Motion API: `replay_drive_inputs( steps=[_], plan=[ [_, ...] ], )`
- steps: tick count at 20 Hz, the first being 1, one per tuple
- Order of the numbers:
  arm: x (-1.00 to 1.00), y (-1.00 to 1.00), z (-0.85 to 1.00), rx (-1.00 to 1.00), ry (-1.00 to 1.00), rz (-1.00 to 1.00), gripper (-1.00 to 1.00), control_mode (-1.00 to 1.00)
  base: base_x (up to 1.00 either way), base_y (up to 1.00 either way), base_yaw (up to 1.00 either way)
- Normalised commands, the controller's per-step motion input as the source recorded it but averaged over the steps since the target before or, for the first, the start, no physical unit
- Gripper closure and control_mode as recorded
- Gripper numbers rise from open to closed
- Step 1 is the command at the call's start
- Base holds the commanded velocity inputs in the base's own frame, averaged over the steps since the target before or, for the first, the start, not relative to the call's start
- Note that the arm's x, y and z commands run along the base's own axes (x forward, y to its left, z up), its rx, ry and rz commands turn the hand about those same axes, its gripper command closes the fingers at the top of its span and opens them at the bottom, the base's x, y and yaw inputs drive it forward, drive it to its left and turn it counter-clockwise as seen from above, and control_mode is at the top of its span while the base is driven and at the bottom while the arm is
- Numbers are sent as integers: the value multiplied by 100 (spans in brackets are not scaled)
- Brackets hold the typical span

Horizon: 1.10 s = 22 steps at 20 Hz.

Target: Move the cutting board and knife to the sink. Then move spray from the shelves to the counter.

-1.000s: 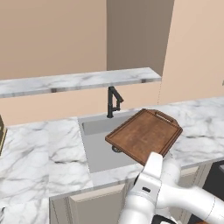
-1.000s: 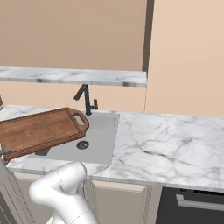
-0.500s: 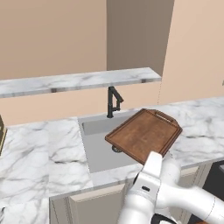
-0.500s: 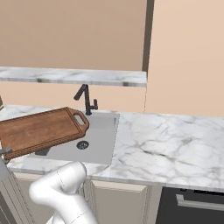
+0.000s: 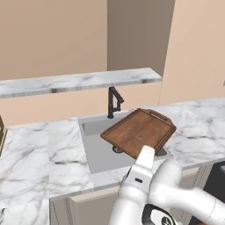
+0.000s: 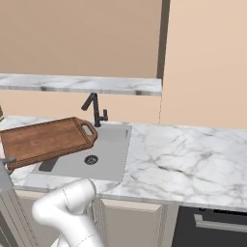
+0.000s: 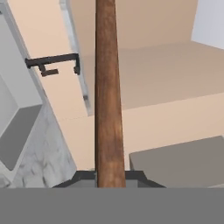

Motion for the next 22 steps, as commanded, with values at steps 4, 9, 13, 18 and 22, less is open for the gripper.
replay_drive_inputs(
  steps=[4,9,13,18,22],
  plan=[
    [36,24,-7,5,16,-15,100,-100,0,0,0],
    [37,21,-9,8,9,-19,100,-100,0,0,0],
    [36,21,-13,5,0,-13,100,-100,0,0,0],
    [42,11,-17,1,1,-5,100,-100,0,0,0],
    [45,10,-25,4,7,-3,100,-100,0,0,0]
  ],
)
